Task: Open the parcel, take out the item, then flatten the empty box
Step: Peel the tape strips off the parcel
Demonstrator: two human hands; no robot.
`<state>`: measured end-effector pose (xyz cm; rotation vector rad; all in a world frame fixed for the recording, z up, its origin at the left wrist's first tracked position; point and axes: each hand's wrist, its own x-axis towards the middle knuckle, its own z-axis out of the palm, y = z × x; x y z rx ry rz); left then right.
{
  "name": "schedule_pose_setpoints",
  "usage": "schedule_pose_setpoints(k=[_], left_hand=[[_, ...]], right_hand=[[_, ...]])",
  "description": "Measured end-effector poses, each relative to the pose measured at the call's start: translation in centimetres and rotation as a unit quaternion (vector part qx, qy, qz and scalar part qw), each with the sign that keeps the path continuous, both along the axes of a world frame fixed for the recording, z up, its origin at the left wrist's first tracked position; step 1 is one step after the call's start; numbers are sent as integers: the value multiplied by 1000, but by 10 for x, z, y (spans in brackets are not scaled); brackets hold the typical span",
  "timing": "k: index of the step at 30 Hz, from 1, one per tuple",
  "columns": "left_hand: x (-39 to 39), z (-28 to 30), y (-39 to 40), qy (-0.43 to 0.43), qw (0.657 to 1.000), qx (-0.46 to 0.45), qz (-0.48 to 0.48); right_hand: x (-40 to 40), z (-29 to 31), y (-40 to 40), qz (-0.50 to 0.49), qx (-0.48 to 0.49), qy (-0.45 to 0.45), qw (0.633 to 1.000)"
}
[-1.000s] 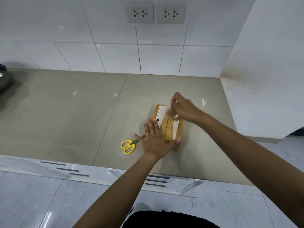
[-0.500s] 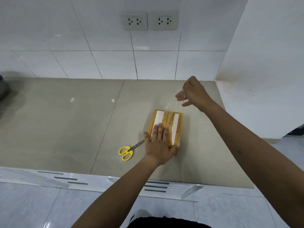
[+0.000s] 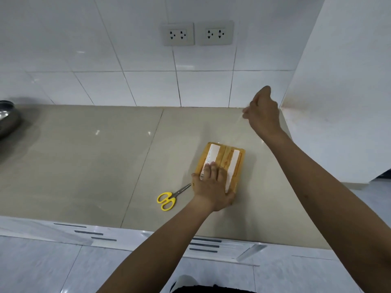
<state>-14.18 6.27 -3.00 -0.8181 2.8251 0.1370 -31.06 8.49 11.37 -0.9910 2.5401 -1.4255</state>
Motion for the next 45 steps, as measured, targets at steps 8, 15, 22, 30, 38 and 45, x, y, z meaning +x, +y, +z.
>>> schedule_pose_setpoints(k=[8,15,22,30,38,45], left_hand=[[-26,6,-9,27,998,19,49],[-31,9,-47,-82,993,38,-72],[-22,4,-65,-39,996,49,-70],[-17,-18,-61,-35,996,76,-43],[-14,-18,-60,-27,996,70,-46],[-4,-20,-67,-11,997,45,-67]], right_hand=[[6,-13,13,-11,48,16,999],[13,-15,15,-14,20,-14,1000],[7,-17,27,-59,30,-120,991],[-9,-14,51,-111,-12,-216,970],[-40,-52,81,-226,-27,-293,928],[-83,-62,114,-308,-83,-275,907]])
